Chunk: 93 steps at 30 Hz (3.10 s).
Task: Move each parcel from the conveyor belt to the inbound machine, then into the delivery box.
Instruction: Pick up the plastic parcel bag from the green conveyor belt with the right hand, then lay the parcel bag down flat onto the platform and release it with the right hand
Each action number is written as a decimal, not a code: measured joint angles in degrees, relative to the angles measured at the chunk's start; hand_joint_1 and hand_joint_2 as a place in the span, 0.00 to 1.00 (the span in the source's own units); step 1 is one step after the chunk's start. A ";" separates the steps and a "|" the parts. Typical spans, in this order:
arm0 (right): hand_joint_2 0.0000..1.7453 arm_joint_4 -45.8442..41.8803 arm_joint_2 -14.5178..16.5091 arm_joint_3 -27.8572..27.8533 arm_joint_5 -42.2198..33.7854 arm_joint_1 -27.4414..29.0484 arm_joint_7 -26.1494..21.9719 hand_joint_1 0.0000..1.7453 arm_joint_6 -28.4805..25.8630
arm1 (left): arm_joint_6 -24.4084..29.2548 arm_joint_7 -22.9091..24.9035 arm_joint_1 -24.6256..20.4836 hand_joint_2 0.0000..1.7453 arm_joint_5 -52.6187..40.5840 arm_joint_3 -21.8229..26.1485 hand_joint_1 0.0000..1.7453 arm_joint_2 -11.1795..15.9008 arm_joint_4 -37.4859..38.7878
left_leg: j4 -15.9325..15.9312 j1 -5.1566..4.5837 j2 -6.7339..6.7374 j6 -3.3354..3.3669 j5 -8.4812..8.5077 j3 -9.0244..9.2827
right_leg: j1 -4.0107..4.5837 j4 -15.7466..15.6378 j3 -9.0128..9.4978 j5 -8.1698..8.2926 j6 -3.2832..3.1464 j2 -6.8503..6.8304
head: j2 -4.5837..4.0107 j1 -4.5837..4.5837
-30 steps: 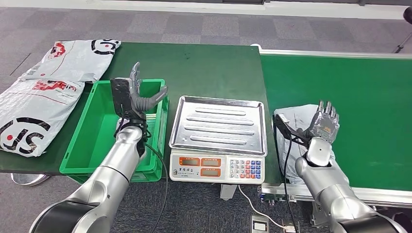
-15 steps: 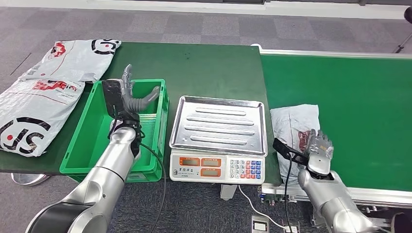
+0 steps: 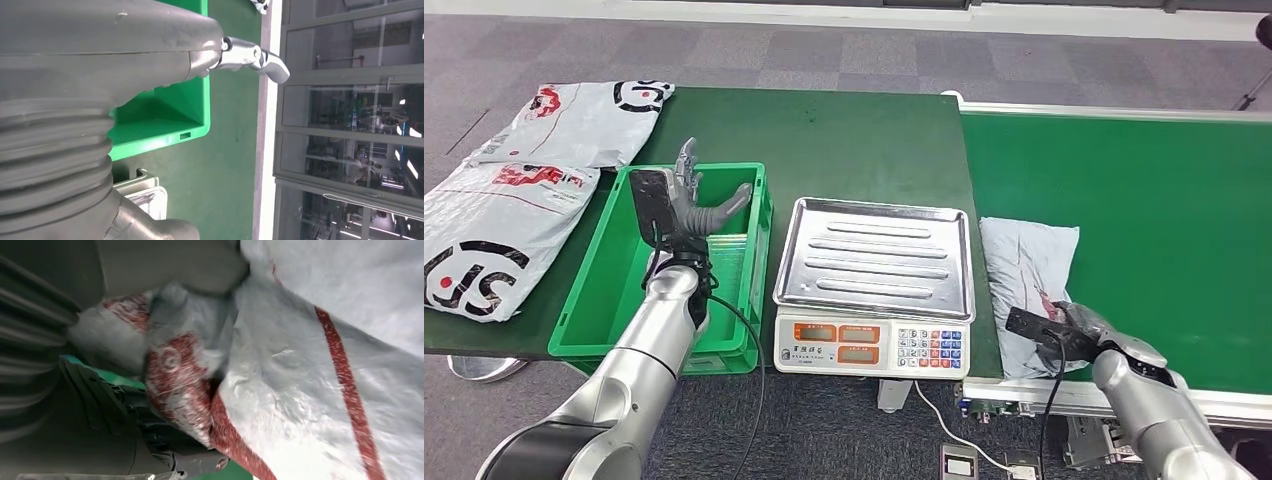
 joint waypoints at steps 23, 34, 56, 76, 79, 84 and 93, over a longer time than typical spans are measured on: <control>1.00 -20.91 2.29 2.11 -5.61 2.73 11.13 1.00 -26.79 | -0.32 1.54 4.30 1.00 -1.28 0.00 0.00 0.50 -7.19 | -0.04 0.02 -0.10 0.00 0.02 -0.06 | 0.02 0.03 -0.05 -0.04 0.00 -0.12 | 0.00 -0.01; 1.00 -38.39 7.20 -0.07 -5.87 3.55 5.75 1.00 -43.45 | 1.32 1.75 2.94 1.00 -3.02 -0.31 0.00 -1.15 -7.82 | -0.03 0.01 0.03 0.01 0.03 -0.07 | 0.00 0.03 -0.09 -0.03 0.01 0.02 | 0.00 -0.01; 1.00 -32.28 19.50 13.24 -4.07 -6.93 6.20 1.00 -39.90 | 2.81 1.19 -0.71 1.00 -2.84 -1.32 0.00 -2.84 -5.43 | -0.05 0.07 0.06 -0.01 0.07 -0.07 | 0.06 0.06 -0.12 -0.01 0.01 0.07 | 0.00 -0.01; 1.00 -26.29 25.84 20.76 -9.32 -7.03 7.15 0.00 -36.15 | 1.03 3.51 -0.71 1.00 -3.59 -1.53 0.00 -2.96 -5.97 | -0.03 0.06 0.08 -0.01 0.07 -0.06 | 0.04 0.05 -0.14 -0.01 0.01 0.08 | 0.00 -0.01; 1.00 -26.82 25.73 20.65 -13.35 -6.63 4.91 0.00 -37.27 | -0.06 4.71 -0.72 1.00 -3.78 -2.13 0.00 -3.03 -6.27 | -0.03 0.06 0.08 -0.01 0.07 -0.06 | 0.04 0.05 -0.14 0.00 0.01 0.08 | 0.00 -0.01; 1.00 -27.00 25.87 19.18 -27.90 -6.56 -2.84 0.00 -34.87 | -2.22 6.68 -0.75 1.00 -3.47 -3.24 0.00 -3.37 -6.60 | -0.02 0.06 0.08 -0.01 0.07 -0.06 | 0.04 0.05 -0.14 0.01 0.00 0.08 | 0.00 -0.01; 1.00 -26.67 26.06 16.77 -52.46 -6.44 -15.78 0.00 -29.39 | -9.40 10.11 -0.78 1.00 -0.91 -5.98 0.00 -3.64 -7.10 | -0.03 0.06 0.06 -0.01 0.07 -0.08 | 0.04 0.05 -0.15 0.01 0.00 0.08 | 0.00 -0.01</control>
